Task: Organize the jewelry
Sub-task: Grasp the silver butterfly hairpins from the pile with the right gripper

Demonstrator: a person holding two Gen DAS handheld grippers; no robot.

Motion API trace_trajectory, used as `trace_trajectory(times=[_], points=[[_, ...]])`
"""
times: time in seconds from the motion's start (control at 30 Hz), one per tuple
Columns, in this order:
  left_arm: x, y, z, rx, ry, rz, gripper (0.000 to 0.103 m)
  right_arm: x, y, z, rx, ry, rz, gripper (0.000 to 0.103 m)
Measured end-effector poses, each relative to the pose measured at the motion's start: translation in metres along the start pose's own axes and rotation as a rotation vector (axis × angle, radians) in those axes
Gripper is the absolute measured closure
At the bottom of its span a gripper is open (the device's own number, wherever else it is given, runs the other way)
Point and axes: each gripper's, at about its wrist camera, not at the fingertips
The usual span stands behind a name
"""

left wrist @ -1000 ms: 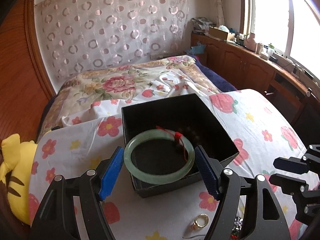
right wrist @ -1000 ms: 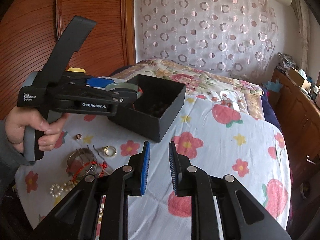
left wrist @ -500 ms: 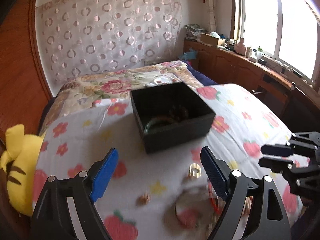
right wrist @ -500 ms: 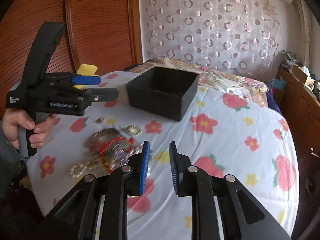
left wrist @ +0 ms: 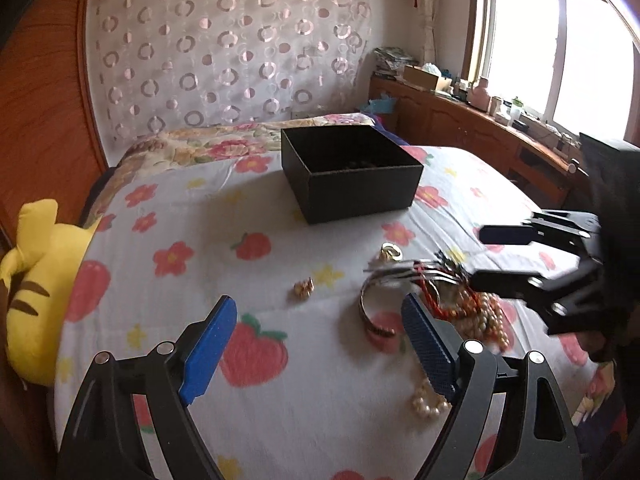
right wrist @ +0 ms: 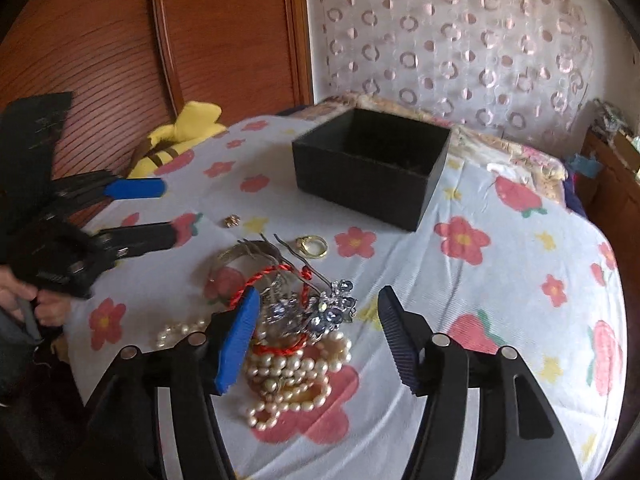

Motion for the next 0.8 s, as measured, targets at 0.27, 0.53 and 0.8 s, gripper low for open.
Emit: trace_trajectory(times=[0.27, 0.53, 0.8], points=[[0.009, 0.006, 0.002, 0.006, 0.029, 0.0, 0.022, 0.002, -0.027, -0.005, -0.044, -0.037, 0.073, 0.039], [0.012, 0.007, 0.003, 0.004, 0.031, 0.004, 0.022, 0.008, -0.03, 0.003, -0.008, 0.016, 0.08, 0.053], [0.016, 0.005, 0.002, -0.001, 0.028, 0.015, 0.022, 0.002, -0.016, -0.005, 0.027, 0.012, 0.018, 0.083]])
Point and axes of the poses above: each gripper's, at about its wrist camera, not at the fingertips, and y roughly against the way its jaws point, z to its left, x to its underside, and after that the axes turned 15 degrees about -z, right-handed
